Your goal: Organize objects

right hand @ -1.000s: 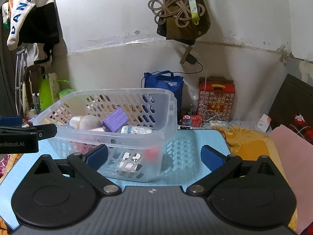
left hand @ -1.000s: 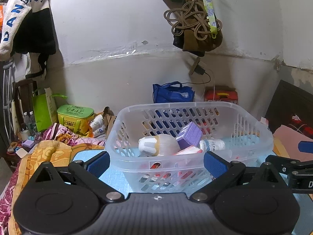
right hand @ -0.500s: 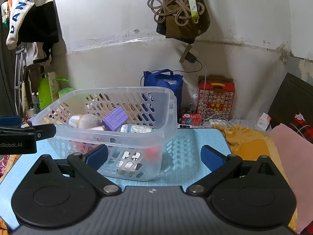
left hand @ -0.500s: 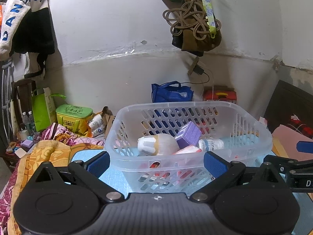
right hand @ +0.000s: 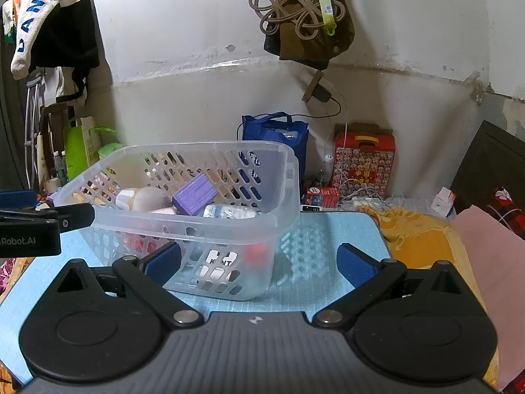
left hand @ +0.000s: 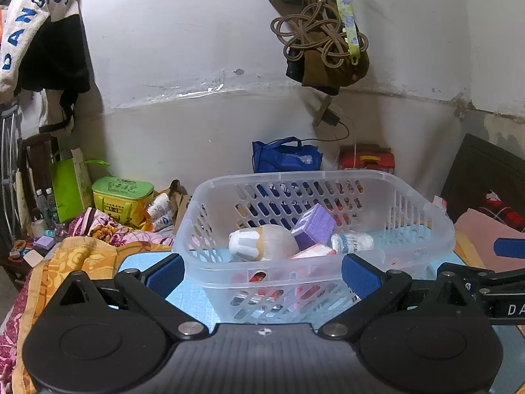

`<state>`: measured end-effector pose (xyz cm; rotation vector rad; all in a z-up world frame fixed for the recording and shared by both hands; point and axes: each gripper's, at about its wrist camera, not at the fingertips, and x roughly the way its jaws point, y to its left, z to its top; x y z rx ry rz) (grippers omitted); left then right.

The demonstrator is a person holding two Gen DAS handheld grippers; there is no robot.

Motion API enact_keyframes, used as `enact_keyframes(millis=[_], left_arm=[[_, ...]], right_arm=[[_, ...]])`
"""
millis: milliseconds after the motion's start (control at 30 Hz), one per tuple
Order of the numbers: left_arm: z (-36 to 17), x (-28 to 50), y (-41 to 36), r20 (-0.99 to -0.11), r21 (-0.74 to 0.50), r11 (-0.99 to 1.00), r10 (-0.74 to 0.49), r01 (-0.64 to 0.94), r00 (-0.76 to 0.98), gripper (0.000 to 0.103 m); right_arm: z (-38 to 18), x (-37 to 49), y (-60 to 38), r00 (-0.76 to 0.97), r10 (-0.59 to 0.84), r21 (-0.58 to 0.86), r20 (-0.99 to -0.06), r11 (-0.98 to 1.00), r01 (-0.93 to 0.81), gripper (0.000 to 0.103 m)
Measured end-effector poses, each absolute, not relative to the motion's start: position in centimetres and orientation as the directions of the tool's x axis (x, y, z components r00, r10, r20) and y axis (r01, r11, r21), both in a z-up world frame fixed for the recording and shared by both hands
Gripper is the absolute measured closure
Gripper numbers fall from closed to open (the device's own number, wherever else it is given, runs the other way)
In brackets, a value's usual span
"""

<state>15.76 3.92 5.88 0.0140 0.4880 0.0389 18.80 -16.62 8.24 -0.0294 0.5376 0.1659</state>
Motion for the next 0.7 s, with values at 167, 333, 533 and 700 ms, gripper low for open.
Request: enact_keyframes(millis=[167, 333, 533, 700], left_arm=[[5.92, 15.69, 4.16, -0.468, 0.007, 0.999, 0.033, -0.034, 0.883, 0.000], [5.70, 15.85, 4.24, -0.479, -0.005, 1.000, 0.019, -0.024, 0.878, 0.000], [5.78, 15.75, 4.12, -0.466, 0.010, 1.000, 0.016, -0.012, 0.885, 0.000], [5.77, 15.59, 3.84, -0.453, 0.027, 0.999, 0.031, -0.021, 0.891, 0.000]], right_arm=[[8.18, 18.87, -16.47, 0.842, 0.148, 0.011, -0.518, 0.986, -0.167, 0.000], [8.11, 18.84, -16.27, 0.840, 0.147, 0.002, -0.523, 0.985, -0.171, 0.000], [8.09, 18.92, -16.29, 0.838, 0.145, -0.001, -0.526, 0.985, -0.171, 0.000], [8.05, 18.96, -16.30, 0.839, 0.146, 0.002, -0.524, 0.985, -0.170, 0.000]])
